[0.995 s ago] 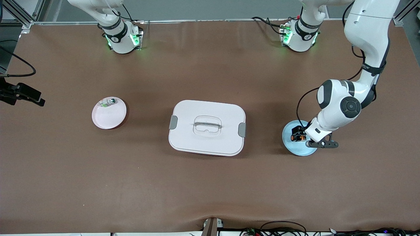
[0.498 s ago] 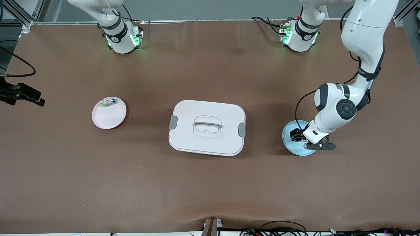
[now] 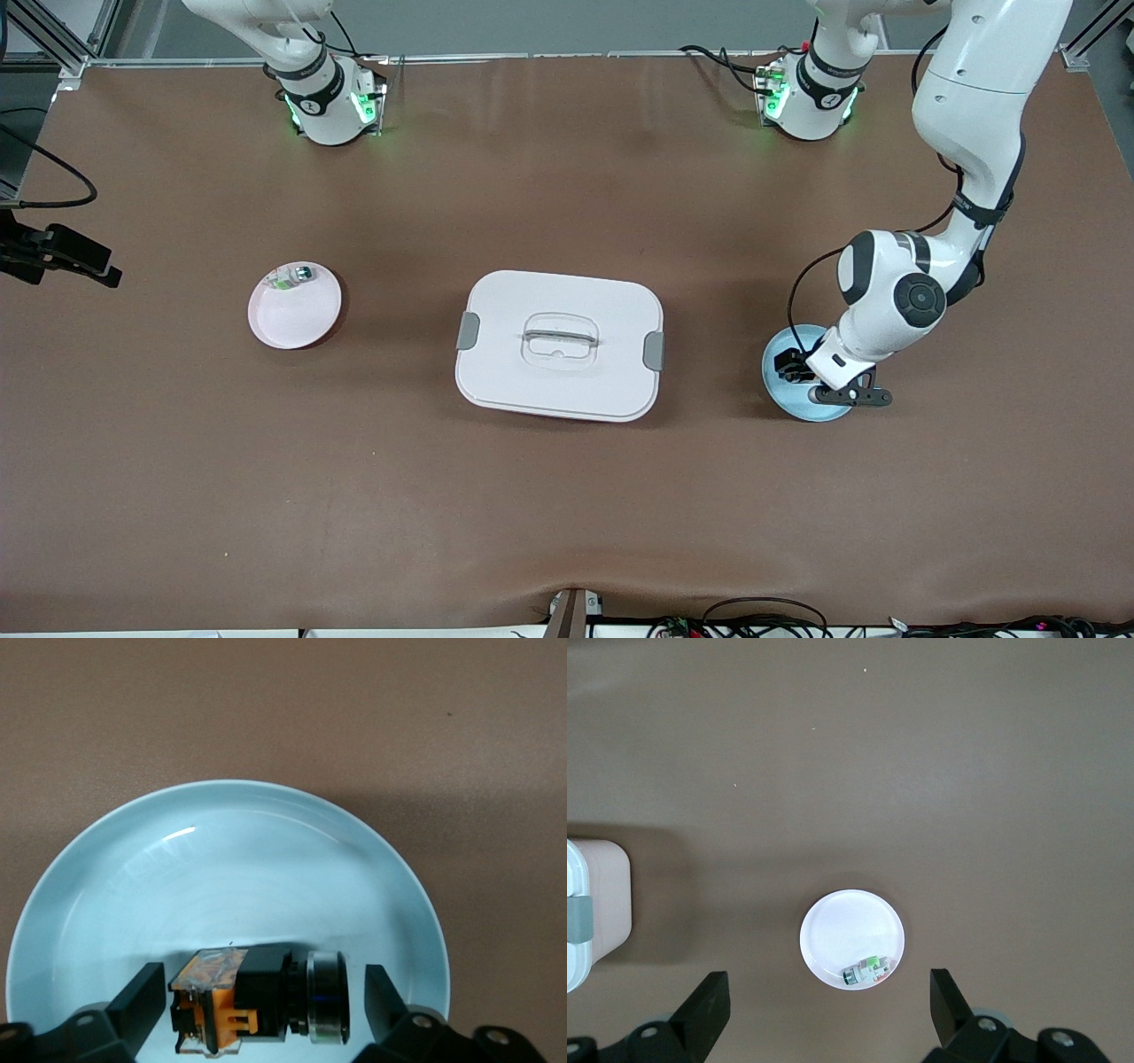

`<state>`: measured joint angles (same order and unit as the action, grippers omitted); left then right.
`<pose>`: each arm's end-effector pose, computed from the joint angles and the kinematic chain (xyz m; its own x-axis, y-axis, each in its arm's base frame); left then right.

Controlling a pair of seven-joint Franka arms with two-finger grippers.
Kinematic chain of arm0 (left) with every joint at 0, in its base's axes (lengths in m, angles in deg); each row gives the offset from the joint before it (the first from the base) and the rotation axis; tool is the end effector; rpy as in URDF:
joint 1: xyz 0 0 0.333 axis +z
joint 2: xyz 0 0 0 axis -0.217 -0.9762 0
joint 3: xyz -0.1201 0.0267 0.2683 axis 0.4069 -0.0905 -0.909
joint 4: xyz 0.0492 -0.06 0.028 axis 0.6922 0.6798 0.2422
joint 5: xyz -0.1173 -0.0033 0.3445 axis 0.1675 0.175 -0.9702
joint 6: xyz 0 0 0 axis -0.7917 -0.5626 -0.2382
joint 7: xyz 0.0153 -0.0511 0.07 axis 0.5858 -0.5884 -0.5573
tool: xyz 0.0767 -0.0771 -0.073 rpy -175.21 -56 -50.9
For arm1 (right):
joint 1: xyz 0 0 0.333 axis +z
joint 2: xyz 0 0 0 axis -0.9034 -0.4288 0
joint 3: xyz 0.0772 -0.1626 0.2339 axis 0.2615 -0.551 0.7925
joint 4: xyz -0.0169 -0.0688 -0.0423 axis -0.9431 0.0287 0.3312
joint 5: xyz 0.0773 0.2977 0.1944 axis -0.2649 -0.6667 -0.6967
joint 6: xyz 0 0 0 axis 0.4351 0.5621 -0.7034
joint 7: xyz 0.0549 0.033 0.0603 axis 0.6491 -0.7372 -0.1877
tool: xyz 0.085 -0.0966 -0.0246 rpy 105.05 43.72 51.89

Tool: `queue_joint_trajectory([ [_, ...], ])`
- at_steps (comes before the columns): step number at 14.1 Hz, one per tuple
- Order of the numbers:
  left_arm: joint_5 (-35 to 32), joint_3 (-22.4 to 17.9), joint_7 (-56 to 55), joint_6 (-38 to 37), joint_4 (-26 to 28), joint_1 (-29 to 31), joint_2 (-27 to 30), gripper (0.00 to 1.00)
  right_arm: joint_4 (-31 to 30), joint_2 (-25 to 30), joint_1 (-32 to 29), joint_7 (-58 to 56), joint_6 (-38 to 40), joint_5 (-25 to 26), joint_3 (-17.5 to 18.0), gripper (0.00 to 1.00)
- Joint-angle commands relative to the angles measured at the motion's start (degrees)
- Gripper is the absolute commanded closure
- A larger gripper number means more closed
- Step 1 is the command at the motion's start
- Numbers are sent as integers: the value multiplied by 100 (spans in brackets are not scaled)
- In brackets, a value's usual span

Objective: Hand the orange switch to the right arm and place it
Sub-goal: 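Close the left gripper on the orange switch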

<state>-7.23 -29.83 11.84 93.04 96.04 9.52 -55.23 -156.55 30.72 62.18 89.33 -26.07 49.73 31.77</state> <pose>0.5699 -0.0874 0.1657 0.9951 -0.0829 0.0531 -0.0864 -0.9940 0.0670 0.5585 -0.0306 0.5810 0.9975 -0.0674 0.0204 -0.0669 -0.9975 -0.0227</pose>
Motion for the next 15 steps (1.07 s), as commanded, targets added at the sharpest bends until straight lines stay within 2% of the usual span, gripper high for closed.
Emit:
queue_joint_trajectory([
  [1, 96, 46, 267, 80, 66, 134, -7, 26, 111, -60, -109, -34, 11, 38, 95, 0],
  [4, 96, 55, 214, 62, 31, 65, 10, 93, 111, -60, -109, -34, 11, 38, 95, 0],
  [5, 96, 63, 197, 53, 14, 65, 45, 100, 111, -60, -109, -34, 19, 38, 95, 0],
  [11, 105, 239, 144, -674, -109, 126, 826, 100, 111, -60, -118, -26, 11, 29, 95, 0],
  [15, 122, 554, -575, -2157, -837, 117, 1196, 100, 111, -60, -100, 1, 19, 3, 95, 0],
])
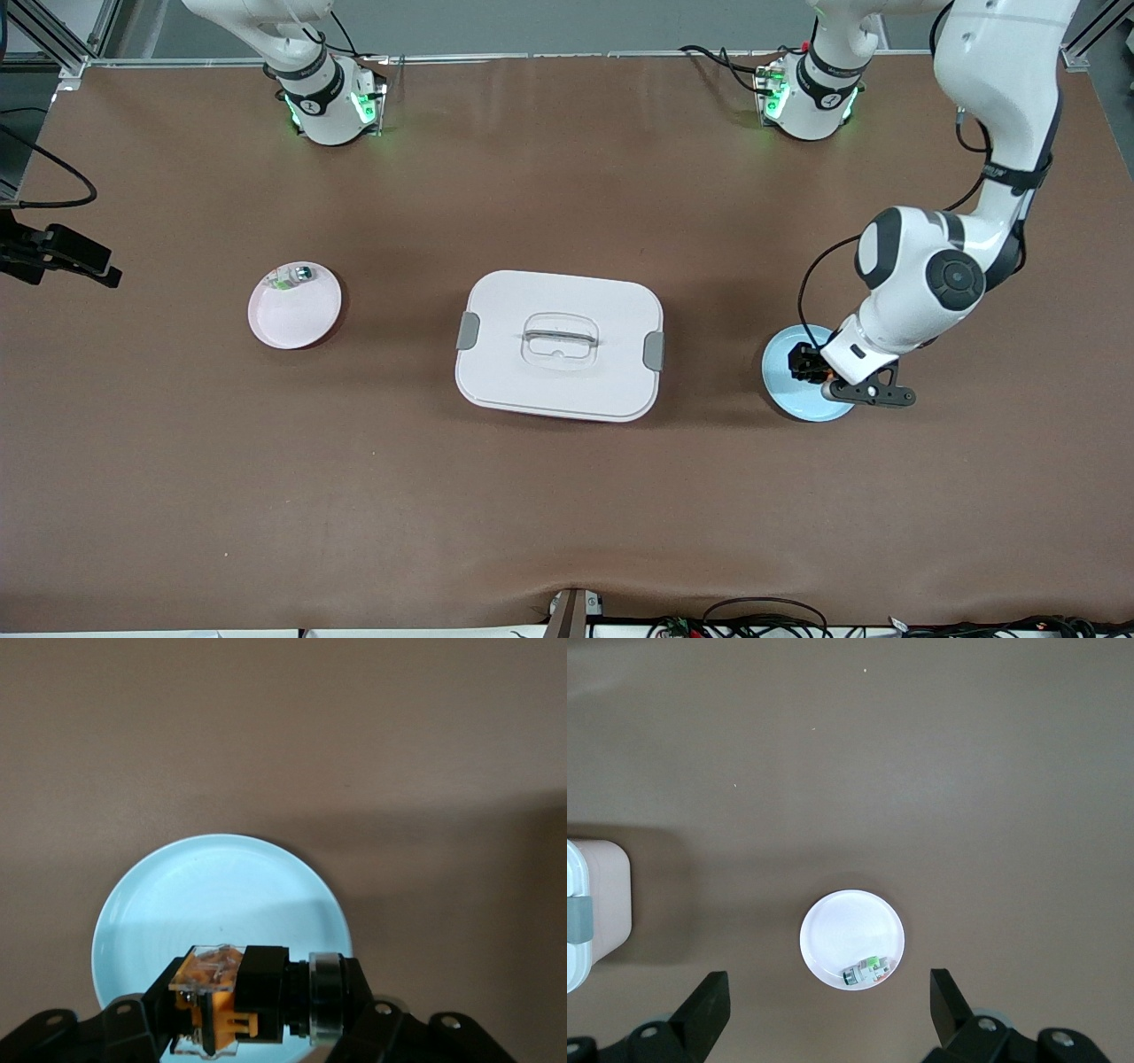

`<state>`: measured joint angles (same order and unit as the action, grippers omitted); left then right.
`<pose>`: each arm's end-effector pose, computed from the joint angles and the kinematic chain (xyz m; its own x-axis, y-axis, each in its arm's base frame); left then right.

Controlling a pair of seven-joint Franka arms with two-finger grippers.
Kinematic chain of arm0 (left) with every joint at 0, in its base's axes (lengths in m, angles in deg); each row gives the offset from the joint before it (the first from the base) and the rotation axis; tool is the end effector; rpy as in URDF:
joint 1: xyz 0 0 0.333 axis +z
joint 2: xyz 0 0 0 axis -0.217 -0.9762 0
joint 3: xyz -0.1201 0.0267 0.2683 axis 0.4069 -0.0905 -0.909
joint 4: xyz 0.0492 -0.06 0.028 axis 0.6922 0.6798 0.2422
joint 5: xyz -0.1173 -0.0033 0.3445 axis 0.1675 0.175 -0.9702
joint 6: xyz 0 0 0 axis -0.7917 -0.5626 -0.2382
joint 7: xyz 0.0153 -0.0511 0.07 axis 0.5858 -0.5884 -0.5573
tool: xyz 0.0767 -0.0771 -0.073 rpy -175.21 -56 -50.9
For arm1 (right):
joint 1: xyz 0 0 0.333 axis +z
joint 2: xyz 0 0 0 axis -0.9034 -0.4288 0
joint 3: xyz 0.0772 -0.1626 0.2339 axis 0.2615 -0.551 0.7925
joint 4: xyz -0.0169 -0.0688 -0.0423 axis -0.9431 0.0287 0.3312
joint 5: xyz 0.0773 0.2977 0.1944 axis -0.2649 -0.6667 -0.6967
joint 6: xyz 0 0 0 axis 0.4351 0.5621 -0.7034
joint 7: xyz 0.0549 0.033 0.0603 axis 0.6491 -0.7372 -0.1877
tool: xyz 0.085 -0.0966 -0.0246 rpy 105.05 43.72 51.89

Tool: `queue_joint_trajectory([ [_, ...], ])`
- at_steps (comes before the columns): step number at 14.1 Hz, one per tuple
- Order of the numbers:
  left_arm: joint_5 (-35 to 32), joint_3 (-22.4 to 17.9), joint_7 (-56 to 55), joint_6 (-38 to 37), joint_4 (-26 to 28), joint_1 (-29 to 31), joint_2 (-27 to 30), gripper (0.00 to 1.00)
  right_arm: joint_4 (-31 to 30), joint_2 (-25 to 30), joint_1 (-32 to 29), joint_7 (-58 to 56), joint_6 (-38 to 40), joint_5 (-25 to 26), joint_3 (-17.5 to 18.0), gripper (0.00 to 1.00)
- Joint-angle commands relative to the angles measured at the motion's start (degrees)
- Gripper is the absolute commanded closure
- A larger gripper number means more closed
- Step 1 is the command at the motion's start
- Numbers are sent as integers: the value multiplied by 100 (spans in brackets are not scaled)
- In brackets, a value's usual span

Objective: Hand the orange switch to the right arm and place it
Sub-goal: 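Close the left gripper on the orange switch, then lift the switch with the left gripper and carry it over the box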

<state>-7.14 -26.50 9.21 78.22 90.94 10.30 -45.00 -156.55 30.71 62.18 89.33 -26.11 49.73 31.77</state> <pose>0.5834 -0.1139 0.2814 0.9943 -0.0880 0.0599 -0.0927 -0.9924 0.0810 0.5586 -0.0306 0.5810 0.9975 -0.0674 0.0209 -0.0669 -0.9975 -0.0227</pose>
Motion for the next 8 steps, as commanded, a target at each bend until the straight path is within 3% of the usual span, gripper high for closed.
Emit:
queue_joint_trajectory([
  [1, 209, 318, -567, -1080, -573, 39, 174, 100, 111, -68, -74, 1, 23, 3, 103, 0],
  [5, 728, 757, -1778, -2058, -1426, -22, 156, 100, 111, -68, -91, -8, 23, 3, 103, 0],
  [8, 1938, 916, -2800, -2550, -2023, -48, 95, 100, 111, -77, -30, 9, 23, -6, 120, 0],
])
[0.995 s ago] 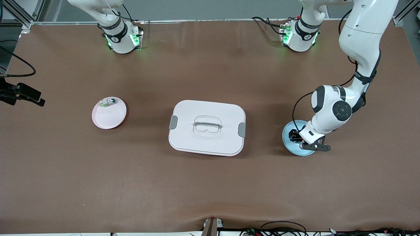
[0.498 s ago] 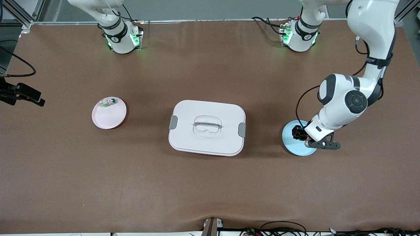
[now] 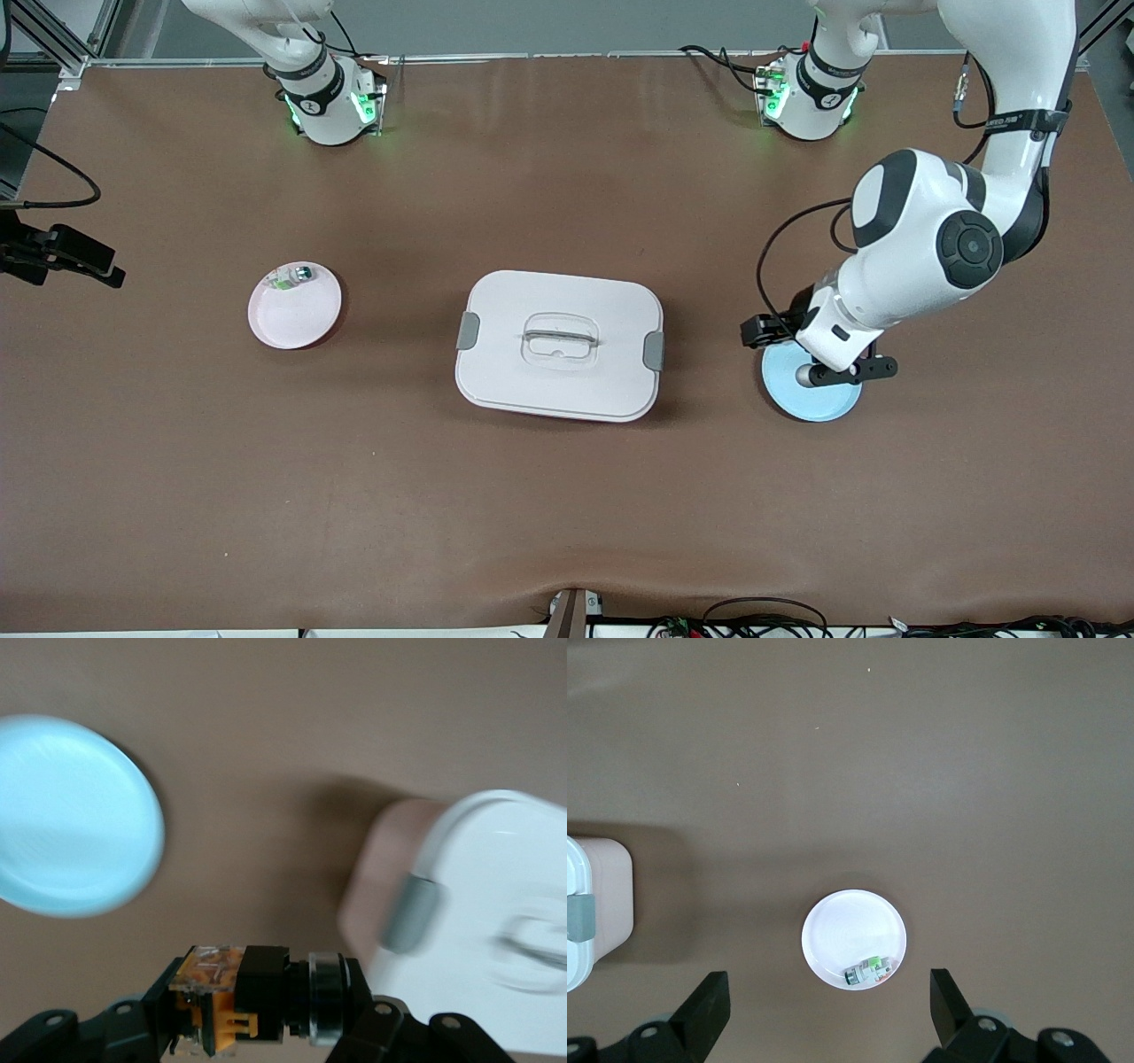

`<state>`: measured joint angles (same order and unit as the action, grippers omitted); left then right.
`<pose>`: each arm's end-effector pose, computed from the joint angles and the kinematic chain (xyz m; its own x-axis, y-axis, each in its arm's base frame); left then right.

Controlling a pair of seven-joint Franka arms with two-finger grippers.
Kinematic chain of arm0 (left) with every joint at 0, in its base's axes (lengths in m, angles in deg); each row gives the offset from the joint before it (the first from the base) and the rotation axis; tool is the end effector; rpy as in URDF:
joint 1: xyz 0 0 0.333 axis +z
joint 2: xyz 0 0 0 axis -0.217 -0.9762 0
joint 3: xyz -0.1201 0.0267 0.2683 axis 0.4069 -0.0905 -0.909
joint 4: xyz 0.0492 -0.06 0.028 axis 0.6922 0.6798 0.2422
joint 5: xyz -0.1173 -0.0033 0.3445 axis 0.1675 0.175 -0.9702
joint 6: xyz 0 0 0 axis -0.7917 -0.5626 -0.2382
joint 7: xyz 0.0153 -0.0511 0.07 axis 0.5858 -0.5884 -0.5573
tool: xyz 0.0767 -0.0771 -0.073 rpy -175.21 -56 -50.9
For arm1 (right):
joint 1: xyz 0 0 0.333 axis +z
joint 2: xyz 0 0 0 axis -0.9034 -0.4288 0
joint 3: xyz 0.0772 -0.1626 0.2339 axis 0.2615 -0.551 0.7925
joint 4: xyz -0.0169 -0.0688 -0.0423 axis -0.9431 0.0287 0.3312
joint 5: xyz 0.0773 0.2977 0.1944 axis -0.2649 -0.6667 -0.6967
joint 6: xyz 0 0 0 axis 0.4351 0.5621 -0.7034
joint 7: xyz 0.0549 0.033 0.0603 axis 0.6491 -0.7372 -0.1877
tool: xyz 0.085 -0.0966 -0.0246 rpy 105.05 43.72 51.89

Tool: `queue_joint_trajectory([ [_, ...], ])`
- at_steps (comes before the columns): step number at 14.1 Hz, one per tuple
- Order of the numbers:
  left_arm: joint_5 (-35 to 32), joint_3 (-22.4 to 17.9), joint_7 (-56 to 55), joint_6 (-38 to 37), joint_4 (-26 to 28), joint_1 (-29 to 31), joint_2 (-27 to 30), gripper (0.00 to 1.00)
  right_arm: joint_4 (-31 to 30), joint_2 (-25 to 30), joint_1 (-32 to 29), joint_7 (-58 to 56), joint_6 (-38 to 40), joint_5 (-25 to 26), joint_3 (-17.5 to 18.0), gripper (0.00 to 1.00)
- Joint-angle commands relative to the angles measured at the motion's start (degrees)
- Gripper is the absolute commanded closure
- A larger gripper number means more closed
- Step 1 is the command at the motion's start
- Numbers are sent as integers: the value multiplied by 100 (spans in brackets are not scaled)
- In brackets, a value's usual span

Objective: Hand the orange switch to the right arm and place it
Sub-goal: 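Lift the switch with the left gripper and carry it over the box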

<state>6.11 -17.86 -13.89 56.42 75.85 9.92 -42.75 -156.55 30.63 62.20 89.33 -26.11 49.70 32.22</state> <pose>0.5727 -0.2191 0.3944 0.9617 0.2152 -0.1699 0.2563 -0.9256 0.2785 0.5592 -0.0262 0.5802 0.9980 -0.0593 0.0195 -0.0588 -0.9980 -0.0242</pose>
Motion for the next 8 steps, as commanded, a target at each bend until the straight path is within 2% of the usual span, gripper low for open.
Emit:
queue_joint_trajectory([
  [1, 851, 62, -753, -397, -647, -72, -139, 100, 111, -86, 38, 9, 23, -13, 85, 0],
  [6, 1239, 62, -2772, -389, -1297, -975, -253, 100, 41, -87, 530, 9, 66, 14, 76, 0],
  [8, 1476, 62, -3581, -337, -1727, -1371, -428, 100, 49, -87, 793, 88, 416, 22, 76, 0],
])
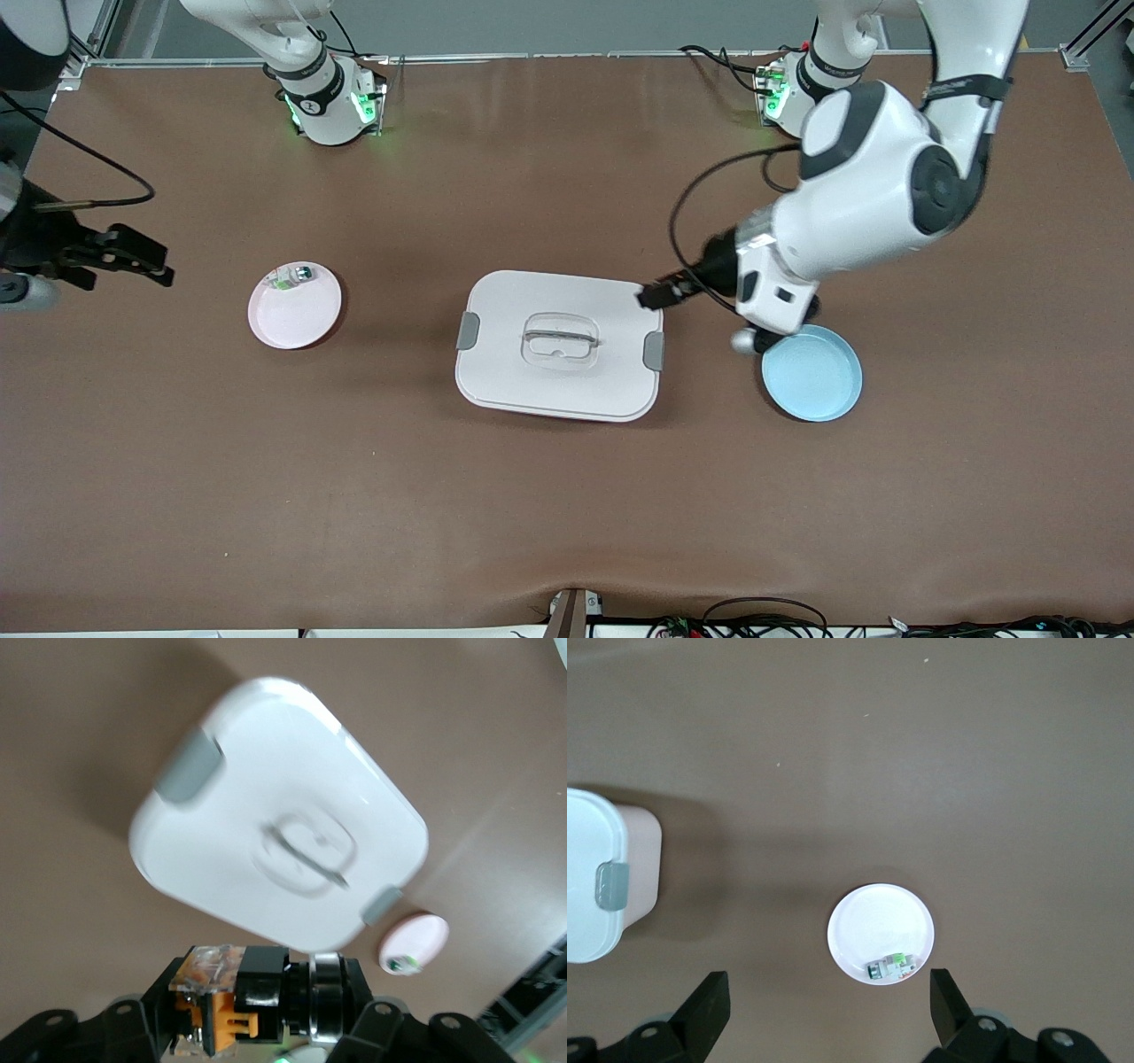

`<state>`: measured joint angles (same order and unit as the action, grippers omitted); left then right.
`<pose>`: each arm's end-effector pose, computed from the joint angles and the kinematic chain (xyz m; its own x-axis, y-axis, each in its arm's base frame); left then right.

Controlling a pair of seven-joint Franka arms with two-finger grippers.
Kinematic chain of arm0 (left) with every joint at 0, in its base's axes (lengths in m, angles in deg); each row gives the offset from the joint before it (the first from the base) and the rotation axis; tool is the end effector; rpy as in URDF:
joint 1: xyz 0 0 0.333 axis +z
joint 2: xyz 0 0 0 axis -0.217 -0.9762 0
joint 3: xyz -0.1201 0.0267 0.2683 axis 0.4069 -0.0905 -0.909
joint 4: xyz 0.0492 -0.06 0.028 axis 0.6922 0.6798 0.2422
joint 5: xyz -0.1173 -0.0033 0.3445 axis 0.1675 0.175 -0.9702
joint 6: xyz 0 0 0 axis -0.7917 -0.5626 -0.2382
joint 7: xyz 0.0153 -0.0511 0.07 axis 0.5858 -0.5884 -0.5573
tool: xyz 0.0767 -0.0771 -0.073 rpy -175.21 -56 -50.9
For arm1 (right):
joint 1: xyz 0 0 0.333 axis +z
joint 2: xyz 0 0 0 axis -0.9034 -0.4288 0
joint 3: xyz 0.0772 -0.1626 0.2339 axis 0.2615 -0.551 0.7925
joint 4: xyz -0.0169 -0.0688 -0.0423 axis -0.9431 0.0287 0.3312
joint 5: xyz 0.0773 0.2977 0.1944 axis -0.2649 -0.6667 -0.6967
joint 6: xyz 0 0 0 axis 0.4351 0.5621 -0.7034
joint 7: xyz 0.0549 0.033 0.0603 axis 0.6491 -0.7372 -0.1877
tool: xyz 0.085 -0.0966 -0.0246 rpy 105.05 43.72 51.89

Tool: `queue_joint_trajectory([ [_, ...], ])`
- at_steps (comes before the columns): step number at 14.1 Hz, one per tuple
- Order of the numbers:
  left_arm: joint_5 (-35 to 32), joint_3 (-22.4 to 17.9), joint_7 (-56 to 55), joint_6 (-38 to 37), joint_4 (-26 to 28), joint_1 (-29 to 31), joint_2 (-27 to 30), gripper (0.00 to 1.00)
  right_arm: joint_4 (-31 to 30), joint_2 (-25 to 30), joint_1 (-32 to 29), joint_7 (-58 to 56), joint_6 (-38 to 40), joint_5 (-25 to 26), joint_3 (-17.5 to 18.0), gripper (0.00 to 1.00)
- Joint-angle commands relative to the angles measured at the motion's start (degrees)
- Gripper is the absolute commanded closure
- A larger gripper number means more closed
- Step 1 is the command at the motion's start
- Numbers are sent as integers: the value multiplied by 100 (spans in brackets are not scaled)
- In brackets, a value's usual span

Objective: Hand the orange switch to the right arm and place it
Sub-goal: 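Lift the switch with the left gripper and carry it over the box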

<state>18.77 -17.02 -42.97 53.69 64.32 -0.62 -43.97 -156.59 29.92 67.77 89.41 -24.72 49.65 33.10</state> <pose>0.5391 -0.3506 0.4792 0.7932 0.4512 -0.4089 0.5948 -0.7179 0.3617 0.5584 0.0364 0.5709 0.9985 0.0523 -0.0179 0.0518 -0.9983 -0.0267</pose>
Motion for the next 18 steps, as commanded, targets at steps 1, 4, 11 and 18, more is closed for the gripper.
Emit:
queue_joint_trajectory([
  [1, 255, -31, -1078, 58, -655, -563, -360, 100, 63, -8, 403, 316, 401, 28, -12, 0],
  [4, 273, -23, -2133, 743, -708, -1100, -386, 100, 54, -7, 1044, 1395, 455, 54, -4, 0],
  [11, 658, -23, -3868, 1975, -857, -1673, -641, 100, -400, 447, 1661, 1961, 272, -1261, -39, 0],
  [18, 739, -31, -4123, 2292, -858, -1840, -800, 100, -2670, 2084, 1529, 2608, -1625, -2511, -39, 0],
])
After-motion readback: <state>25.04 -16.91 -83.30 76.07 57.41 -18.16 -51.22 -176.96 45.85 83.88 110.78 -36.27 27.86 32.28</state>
